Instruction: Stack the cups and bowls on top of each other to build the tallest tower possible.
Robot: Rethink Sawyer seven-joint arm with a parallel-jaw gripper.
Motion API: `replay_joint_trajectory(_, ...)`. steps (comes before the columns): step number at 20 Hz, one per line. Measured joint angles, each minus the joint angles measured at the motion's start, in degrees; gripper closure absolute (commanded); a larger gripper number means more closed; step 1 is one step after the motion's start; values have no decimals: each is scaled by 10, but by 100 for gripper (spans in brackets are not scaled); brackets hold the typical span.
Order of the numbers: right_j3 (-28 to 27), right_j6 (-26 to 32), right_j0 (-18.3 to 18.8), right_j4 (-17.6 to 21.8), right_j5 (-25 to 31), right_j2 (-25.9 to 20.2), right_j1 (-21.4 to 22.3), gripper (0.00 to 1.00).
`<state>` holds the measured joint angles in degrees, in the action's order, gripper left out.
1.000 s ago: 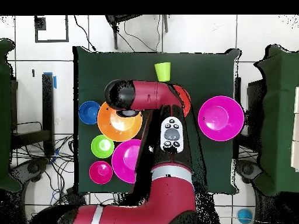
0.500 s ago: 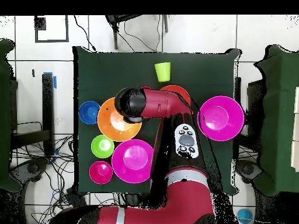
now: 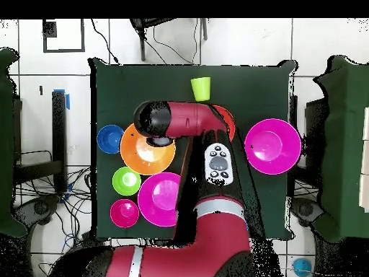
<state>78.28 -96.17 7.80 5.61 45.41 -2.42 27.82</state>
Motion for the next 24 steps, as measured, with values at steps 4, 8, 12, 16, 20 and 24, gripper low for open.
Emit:
replay_joint_trajectory(4,-28,0,-20,0,22,0,-13,0)
replay_joint_trajectory(8,-47,0,-36,0,34,0,-21,0)
replay_joint_trajectory(12,-52,0,-47,0,35,0,-23,0)
replay_joint_trajectory(16,-50,0,-45,0,34,-2,-21,0)
replay_joint_trajectory(20,-44,0,-32,0,34,-5,-16,0)
replay_joint_trajectory(24,-36,0,-14,0,34,-10,-15,0)
